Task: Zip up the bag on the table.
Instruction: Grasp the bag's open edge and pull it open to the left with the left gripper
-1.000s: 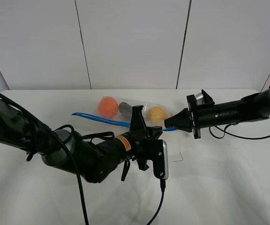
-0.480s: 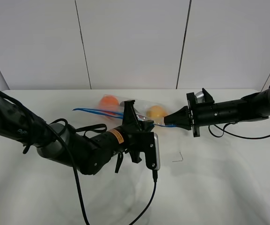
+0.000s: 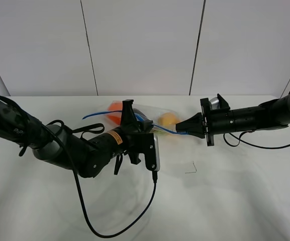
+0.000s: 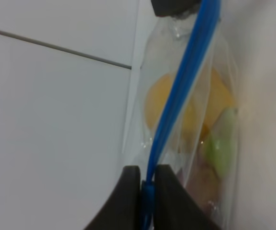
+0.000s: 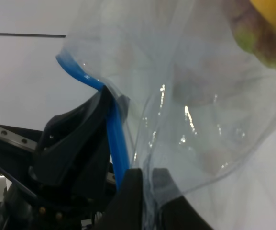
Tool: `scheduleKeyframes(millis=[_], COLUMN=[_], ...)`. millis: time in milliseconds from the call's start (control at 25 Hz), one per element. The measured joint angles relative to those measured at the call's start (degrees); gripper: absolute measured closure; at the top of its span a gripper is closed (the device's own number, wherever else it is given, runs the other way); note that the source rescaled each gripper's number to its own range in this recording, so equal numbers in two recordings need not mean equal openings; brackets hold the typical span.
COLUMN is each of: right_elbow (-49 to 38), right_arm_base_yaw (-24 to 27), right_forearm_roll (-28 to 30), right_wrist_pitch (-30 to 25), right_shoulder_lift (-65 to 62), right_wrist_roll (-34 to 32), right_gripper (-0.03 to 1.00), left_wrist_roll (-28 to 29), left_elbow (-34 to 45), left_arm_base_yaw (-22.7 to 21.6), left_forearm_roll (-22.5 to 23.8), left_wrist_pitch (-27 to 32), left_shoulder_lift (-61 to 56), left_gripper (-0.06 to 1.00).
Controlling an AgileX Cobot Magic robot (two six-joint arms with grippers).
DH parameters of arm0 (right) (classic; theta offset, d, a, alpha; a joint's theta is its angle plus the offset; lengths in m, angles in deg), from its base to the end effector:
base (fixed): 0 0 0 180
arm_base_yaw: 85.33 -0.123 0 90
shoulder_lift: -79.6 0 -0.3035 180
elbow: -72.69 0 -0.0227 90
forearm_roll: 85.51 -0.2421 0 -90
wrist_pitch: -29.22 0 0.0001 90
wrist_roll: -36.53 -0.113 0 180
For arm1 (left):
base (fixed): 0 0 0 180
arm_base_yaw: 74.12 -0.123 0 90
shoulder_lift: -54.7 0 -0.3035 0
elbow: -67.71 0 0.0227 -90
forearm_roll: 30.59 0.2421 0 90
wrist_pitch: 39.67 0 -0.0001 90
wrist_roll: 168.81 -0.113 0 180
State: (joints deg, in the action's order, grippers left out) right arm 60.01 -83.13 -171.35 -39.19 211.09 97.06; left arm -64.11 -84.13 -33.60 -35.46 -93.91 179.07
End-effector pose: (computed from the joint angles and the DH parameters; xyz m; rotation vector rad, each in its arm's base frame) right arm 0.3830 0.0902 0.1292 0.0666 2.4106 1.6685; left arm 0.3203 -0.2635 0.1526 1.4212 1.0033 0.4706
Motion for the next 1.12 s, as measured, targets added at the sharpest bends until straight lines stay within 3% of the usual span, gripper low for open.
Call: scheduleKeyframes(millis=[480,680,1120], right_elbow=[0.0,0.0,0.0], right_arm_base_yaw=[0.0,0.0,0.0], right_forearm_roll=[0.3,0.6,0.9], right_wrist_pitch=[-0.5,-0.5,-0.5], right_shoulder_lift=[0.0,0.0,0.0], right_wrist_roll=[0.0,0.0,0.0], right_gripper=[0.97,0.97,0.97], left_wrist_roll=[-3.4,-4.0,-4.4], left_elbow=[6.6,9.9,13.6], left_arm_base_yaw=[-0.9,-3.4,-10.8], left_forearm_roll=[-3.3,-6.8,-6.8], left_wrist_pitch=[-3.9,-4.3,-4.6], left_shoulder_lift=[-4.4,-4.9,-4.9], left_gripper=[0.94,0.94,0.94])
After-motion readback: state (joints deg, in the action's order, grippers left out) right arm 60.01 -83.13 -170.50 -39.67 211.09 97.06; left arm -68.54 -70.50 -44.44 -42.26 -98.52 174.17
